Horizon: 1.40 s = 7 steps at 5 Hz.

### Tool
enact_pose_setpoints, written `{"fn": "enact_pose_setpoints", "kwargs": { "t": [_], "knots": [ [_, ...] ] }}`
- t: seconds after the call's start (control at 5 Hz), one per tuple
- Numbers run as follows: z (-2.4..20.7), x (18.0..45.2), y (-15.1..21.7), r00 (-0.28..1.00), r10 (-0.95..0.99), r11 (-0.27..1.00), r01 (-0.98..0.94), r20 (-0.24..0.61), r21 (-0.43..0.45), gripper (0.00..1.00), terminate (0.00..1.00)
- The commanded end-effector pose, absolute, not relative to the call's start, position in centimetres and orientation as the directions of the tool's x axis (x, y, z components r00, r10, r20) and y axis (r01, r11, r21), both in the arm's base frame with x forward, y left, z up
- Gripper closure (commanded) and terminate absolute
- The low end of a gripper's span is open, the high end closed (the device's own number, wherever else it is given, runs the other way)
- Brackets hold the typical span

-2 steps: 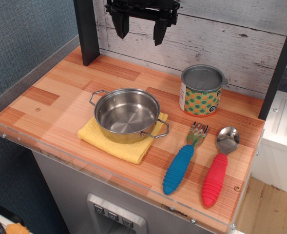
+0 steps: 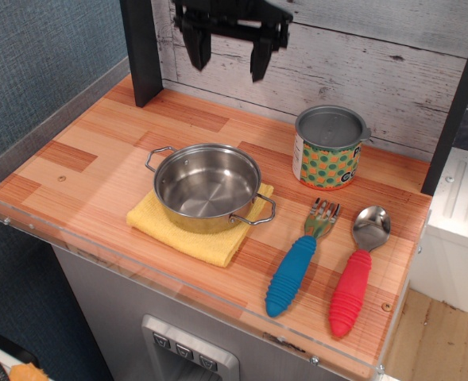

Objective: Move spoon to left of pot, yellow cloth.

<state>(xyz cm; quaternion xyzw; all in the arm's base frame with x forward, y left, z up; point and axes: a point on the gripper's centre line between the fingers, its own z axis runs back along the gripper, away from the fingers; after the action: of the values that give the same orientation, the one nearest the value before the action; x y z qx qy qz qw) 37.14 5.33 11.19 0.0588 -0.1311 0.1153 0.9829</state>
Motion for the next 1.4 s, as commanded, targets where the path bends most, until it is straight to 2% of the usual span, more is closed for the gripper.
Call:
{"fn": "enact_pose_setpoints", "kwargs": {
  "t": [0.0,0.2,0.6,0.8,1.2],
  "knots": [
    [12.2,34.9,2.7,0.951,0.177,0.982,-0.189,0.255,0.025,0.00,0.00],
    [11.8,33.3,0.5,0.962,0.141,0.990,-0.136,0.235,-0.037,0.00,0.00],
    [10.7,31.3,-3.6,0.982,0.023,0.996,-0.005,0.186,-0.094,0.00,0.00],
    [10.3,30.0,-5.7,0.979,-0.012,0.995,0.031,0.202,-0.091,0.00,0.00],
    [8.1,28.6,-9.1,0.984,-0.070,0.993,0.083,0.165,-0.079,0.00,0.00]
  ]
}}
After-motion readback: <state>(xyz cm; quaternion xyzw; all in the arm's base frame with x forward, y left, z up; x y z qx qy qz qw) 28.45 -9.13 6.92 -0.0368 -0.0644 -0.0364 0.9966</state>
